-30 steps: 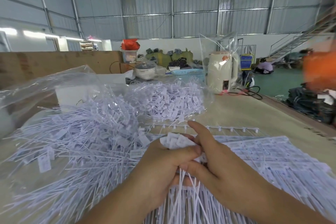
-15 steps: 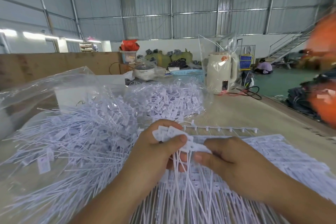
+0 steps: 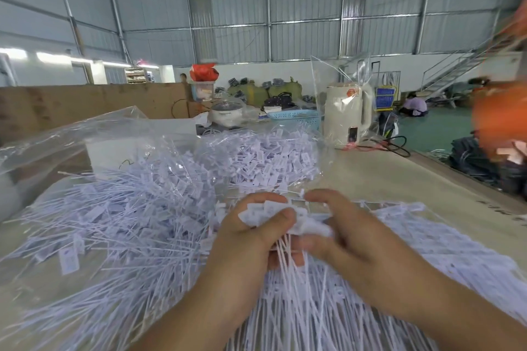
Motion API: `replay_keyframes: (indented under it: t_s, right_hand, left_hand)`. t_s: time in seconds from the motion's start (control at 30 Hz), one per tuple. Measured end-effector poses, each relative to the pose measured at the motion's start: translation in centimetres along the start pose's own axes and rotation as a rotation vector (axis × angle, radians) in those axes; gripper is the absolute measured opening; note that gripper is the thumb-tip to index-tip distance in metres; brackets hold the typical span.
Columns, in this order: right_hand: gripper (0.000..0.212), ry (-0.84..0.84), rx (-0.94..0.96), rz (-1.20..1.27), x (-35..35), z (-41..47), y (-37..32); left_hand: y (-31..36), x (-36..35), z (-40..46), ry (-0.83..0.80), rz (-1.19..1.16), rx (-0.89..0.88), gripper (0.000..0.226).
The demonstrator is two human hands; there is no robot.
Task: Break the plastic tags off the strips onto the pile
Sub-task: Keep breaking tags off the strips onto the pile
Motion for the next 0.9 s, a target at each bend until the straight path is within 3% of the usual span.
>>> replay_keyframes:
  t_s: [0.07, 0.3, 0.5, 0.57, 0.67, 0.9]
  right_hand:
    - [0.060, -0.098, 0.034, -0.086, -0.6, 0.2, 0.0]
    - [0.080, -0.131, 0.022, -0.162, -0.7, 0.1, 0.0]
    - [0.059, -0.119, -0.019, 0.005, 0.1, 0.2, 0.5]
    - [0.021, -0.136, -0.019, -0.017, 0.6, 0.3, 0.6]
    - [0.027, -0.093, -0.059, -0.014, 0.7, 0.2, 0.9]
    - [0.022, 0.278, -0.042, 0.084, -0.3, 0.4, -0.3]
  left_hand:
    - [0.0, -0.2, -0.3, -0.073, 0.056, -0.023, 0.016]
    - [0.3, -0.1, -0.2, -0.183, 0.114, -0.015, 0.027]
    - [0.8, 1.1, 0.6, -0.039, 0.159, -0.102, 0.025]
    - [1.1, 1.8, 0.9, 0.017, 0.119, -0.101, 0.029]
    - [0.8, 1.7, 0.9, 0.050, 0.087, -0.099, 0.028]
    - [1.0, 0.3, 0.4, 0.148, -0.128, -0.104, 0.018]
Point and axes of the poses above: each hand's wrist, its own z-axis towards the middle knuckle, its own x-axis out of the back of the hand, y = z × x, the point moved 1 cm from there along z, towards the middle knuckle, and after that the axes turned 2 degrees about z, right-handed, at the moved point
